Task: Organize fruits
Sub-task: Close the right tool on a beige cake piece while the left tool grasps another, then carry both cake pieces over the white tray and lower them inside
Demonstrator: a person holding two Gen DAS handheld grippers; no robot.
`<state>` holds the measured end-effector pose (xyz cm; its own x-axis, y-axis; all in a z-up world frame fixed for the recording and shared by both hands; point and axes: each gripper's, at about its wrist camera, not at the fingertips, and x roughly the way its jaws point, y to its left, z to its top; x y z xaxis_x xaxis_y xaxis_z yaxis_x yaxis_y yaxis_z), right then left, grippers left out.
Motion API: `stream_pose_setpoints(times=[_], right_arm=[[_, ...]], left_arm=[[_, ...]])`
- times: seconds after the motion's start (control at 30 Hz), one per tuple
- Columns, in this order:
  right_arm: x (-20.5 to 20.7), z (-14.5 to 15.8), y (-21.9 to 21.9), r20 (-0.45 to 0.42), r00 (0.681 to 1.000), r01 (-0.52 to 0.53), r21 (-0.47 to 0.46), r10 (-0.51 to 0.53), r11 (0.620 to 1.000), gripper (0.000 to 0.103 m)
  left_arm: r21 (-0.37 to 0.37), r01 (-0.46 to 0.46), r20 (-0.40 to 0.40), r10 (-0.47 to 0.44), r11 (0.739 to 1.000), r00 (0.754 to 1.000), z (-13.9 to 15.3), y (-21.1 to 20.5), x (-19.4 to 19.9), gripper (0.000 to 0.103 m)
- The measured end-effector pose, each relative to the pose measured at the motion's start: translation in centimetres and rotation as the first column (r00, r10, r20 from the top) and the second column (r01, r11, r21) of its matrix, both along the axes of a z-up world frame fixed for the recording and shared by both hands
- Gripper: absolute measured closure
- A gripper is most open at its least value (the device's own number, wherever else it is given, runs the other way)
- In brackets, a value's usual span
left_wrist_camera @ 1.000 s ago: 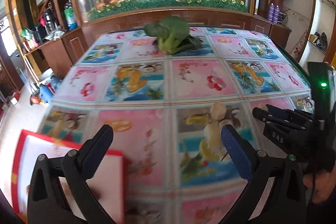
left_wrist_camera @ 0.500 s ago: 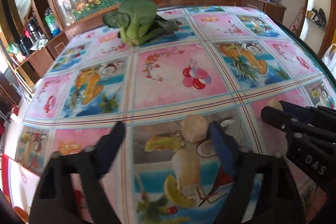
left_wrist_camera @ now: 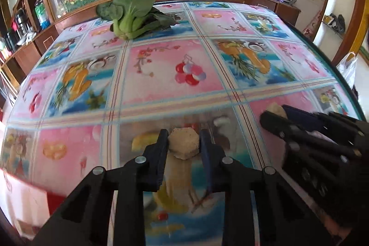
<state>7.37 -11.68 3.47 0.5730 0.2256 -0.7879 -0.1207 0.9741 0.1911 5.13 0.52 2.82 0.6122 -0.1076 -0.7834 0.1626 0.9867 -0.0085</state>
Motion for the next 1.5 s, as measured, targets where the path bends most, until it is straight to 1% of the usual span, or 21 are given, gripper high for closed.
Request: stream_pose_setpoints(times=[0.07, 0.13, 0.2, 0.27, 0.37, 0.4, 0.47, 0.53, 0.6, 0.67, 0.7, 0.8, 0.83, 0.87, 0.93, 1.03, 1.1, 1.23, 1.3, 1.4, 1.5], right_arm=[[-0.5, 0.5, 0.2, 0.024, 1.0, -0.011, 0.026, 0.01, 1.0, 0.077], [-1.3, 1.4, 0.9, 0.083, 0.996, -0.028, 0.013, 0.027, 1.0, 0.077], [-2.5, 2.5, 1.4, 0.149, 0.988, -0.046, 0.011, 0.044, 0.999, 0.077], [-3.8, 3.3, 1.9, 0.211, 0.976, -0.071, 0.041, 0.061, 0.997, 0.077], [-5.1, 3.7, 2.8, 0.273, 0.959, -0.09, 0.052, 0.073, 0.995, 0.077], [-5.4, 3.9, 2.8, 0.276, 0.959, -0.088, 0.072, 0.065, 0.994, 0.077], [-7.2, 5.0, 2.4, 0.304, 0.952, -0.086, 0.16, 0.033, 0.983, 0.077], [-9.5, 6.1, 2.9, 0.349, 0.937, -0.093, 0.157, 0.032, 0.983, 0.077], [-11.3, 7.0, 3.7, 0.36, 0.931, -0.13, 0.173, 0.06, 0.976, 0.077], [-13.1, 8.1, 5.0, 0.372, 0.922, -0.175, 0.165, 0.103, 0.971, 0.077], [-13.5, 8.5, 5.5, 0.378, 0.919, -0.189, 0.164, 0.115, 0.968, 0.077], [-15.3, 10.4, 7.5, 0.415, 0.896, -0.246, 0.175, 0.155, 0.953, 0.077], [-15.7, 10.7, 8.2, 0.422, 0.891, -0.262, 0.17, 0.17, 0.95, 0.077], [-16.2, 11.2, 9.3, 0.426, 0.883, -0.291, 0.165, 0.198, 0.942, 0.077], [-17.0, 11.3, 11.1, 0.429, 0.871, -0.332, 0.161, 0.237, 0.929, 0.077], [-17.8, 10.5, 13.5, 0.418, 0.86, -0.38, 0.142, 0.293, 0.914, 0.077], [-18.1, 9.6, 15.2, 0.398, 0.855, -0.41, 0.128, 0.332, 0.903, 0.077], [-18.0, 7.6, 18.2, 0.351, 0.848, -0.453, 0.09, 0.398, 0.887, 0.077], [-18.0, 7.1, 19.1, 0.336, 0.843, -0.47, 0.079, 0.42, 0.879, 0.077], [-18.3, 6.4, 20.4, 0.318, 0.835, -0.492, 0.066, 0.449, 0.868, 0.077], [-18.8, 6.0, 21.1, 0.311, 0.829, -0.504, 0.052, 0.465, 0.862, 0.077]], left_arm=[[-0.003, -0.003, 0.02, 0.003, 1.0, 1.0, 0.9, 0.4, -1.8, 0.074], [-0.004, -0.01, 0.055, 0.01, 1.0, 0.998, 2.3, 0.9, -4.1, 0.074], [-0.016, -0.01, 0.095, 0.012, 1.0, 0.995, 3.7, 1.5, -7.0, 0.074], [-0.017, -0.016, 0.128, 0.019, 1.0, 0.992, 4.9, 2.0, -9.9, 0.074], [-0.059, -0.013, 0.164, 0.023, 0.998, 0.986, 7.0, 3.1, -13.7, 0.074], [-0.059, -0.008, 0.189, 0.019, 0.998, 0.982, 8.1, 3.5, -15.2, 0.074], [-0.04, -0.008, 0.256, 0.018, 0.999, 0.967, 9.9, 4.3, -17.3, 0.074], [-0.038, -0.017, 0.313, 0.028, 0.999, 0.949, 11.6, 5.4, -19.2, 0.074], [-0.028, -0.046, 0.371, 0.054, 0.999, 0.927, 13.0, 7.0, -21.0, 0.074], [-0.046, -0.069, 0.398, 0.082, 0.997, 0.914, 13.7, 8.7, -22.3, 0.074], [-0.059, -0.082, 0.403, 0.099, 0.995, 0.91, 13.7, 9.7, -22.9, 0.074], [-0.055, -0.143, 0.403, 0.153, 0.988, 0.902, 12.9, 12.4, -24.2, 0.074], [-0.065, -0.158, 0.396, 0.171, 0.985, 0.902, 12.6, 13.3, -24.5, 0.074], [-0.077, -0.179, 0.384, 0.195, 0.981, 0.903, 12.2, 14.6, -24.7, 0.074], [-0.08, -0.239, 0.377, 0.251, 0.968, 0.892, 11.6, 17.0, -25.4, 0.074], [-0.091, -0.329, 0.364, 0.339, 0.94, 0.867, 10.7, 21.0, -26.8, 0.074], [-0.085, -0.389, 0.362, 0.392, 0.917, 0.846, 10.2, 23.4, -27.7, 0.074], [-0.077, -0.443, 0.345, 0.44, 0.893, 0.829, 9.0, 26.2, -29.1, 0.074], [-0.082, -0.454, 0.333, 0.454, 0.887, 0.826, 8.4, 26.9, -29.5, 0.074], [-0.1, -0.464, 0.298, 0.471, 0.88, 0.83, 7.2, 27.9, -29.2, 0.074], [-0.118, -0.436, 0.278, 0.451, 0.892, 0.848, 6.5, 27.7, -28.7, 0.074]])
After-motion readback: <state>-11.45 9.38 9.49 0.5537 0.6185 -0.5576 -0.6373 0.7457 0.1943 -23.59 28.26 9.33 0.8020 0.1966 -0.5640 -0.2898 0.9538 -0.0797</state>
